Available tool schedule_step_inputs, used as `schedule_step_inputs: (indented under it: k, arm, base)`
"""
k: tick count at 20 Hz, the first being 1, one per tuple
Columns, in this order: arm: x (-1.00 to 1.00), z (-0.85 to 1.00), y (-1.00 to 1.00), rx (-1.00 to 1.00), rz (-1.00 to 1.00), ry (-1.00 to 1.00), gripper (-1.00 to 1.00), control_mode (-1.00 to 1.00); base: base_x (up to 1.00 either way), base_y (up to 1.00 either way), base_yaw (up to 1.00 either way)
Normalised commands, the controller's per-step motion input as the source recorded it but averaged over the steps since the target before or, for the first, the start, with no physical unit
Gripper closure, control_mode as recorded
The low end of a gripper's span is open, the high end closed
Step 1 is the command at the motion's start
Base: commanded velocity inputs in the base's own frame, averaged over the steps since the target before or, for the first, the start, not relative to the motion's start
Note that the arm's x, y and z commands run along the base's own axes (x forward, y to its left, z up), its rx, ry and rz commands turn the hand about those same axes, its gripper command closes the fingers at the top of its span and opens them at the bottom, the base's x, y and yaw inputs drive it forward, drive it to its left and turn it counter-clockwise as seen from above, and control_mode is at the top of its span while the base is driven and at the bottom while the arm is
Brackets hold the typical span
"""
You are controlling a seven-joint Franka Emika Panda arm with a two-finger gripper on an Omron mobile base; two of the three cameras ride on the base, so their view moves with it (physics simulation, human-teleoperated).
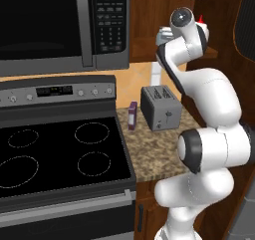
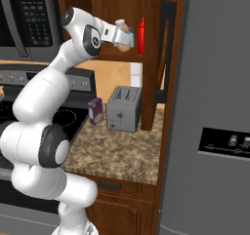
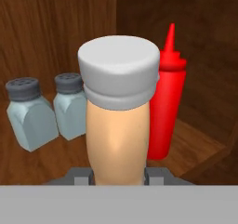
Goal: Put the shaker and condiment bottle from the counter next to their counterparts in the cabinet.
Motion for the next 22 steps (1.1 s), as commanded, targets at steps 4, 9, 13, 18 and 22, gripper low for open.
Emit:
schedule_step_inputs:
  k: [4, 9, 13, 18, 22]
  arm:
    - [0.17, -0.10, -0.13, 0.00, 0.00, 0.00, 1.00, -1.00]
    - [0.12, -0.17, -0.12, 0.00, 0.00, 0.00, 1.00, -1.00]
    - [0.13, -0.20, -0.11, 0.00, 0.00, 0.00, 1.00, -1.00]
    - [0.16, -0.19, -0.12, 0.00, 0.00, 0.00, 1.00, -1.00]
    - [0.15, -0.18, -0.12, 0.00, 0.00, 0.00, 1.00, -1.00]
  base:
    - [0.00, 0.00, 0.00]
    - [0.00, 0.00, 0.00]
    - [0.00, 0.00, 0.00]
    - [0.00, 0.00, 0.00]
    - [0.00, 0.00, 0.00]
